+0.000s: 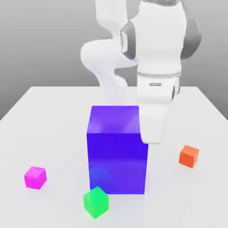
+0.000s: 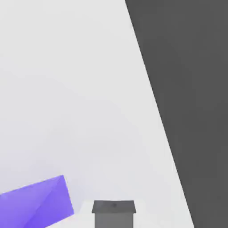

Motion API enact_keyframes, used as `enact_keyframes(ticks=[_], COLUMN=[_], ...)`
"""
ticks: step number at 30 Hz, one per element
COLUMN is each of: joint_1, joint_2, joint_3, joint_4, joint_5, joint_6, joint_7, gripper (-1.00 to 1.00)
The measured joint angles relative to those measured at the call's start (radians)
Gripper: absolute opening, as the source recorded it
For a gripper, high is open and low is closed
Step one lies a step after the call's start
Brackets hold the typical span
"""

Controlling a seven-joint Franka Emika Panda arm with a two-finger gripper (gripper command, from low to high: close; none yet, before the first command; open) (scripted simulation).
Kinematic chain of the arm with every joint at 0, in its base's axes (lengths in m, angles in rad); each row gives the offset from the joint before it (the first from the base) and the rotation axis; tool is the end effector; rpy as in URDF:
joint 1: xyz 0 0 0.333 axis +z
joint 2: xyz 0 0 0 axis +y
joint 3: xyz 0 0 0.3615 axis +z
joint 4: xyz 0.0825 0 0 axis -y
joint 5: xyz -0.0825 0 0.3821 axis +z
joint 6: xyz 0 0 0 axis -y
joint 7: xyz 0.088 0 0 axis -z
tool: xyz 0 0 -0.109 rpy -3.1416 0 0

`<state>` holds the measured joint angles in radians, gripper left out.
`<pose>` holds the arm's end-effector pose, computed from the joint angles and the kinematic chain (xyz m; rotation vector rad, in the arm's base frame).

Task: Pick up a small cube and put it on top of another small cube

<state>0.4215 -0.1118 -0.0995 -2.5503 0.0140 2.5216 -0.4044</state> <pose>0.4254 0.1418 0.3617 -2.9249 -1.0934 -0.1300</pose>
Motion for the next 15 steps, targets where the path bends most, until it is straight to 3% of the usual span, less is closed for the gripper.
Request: enact_keyframes(ticks=[10,15], joint_1=[0.226,0.287], joint_2=[0.280,0.443], joint_3=[0.137,0.168], joint_4=[0.039,0.066], joint_5=[-0.036,-0.088], joint_6=[0.184,0.294], joint_7=[-0.329,-0.352], gripper=[-1.00,-1.00])
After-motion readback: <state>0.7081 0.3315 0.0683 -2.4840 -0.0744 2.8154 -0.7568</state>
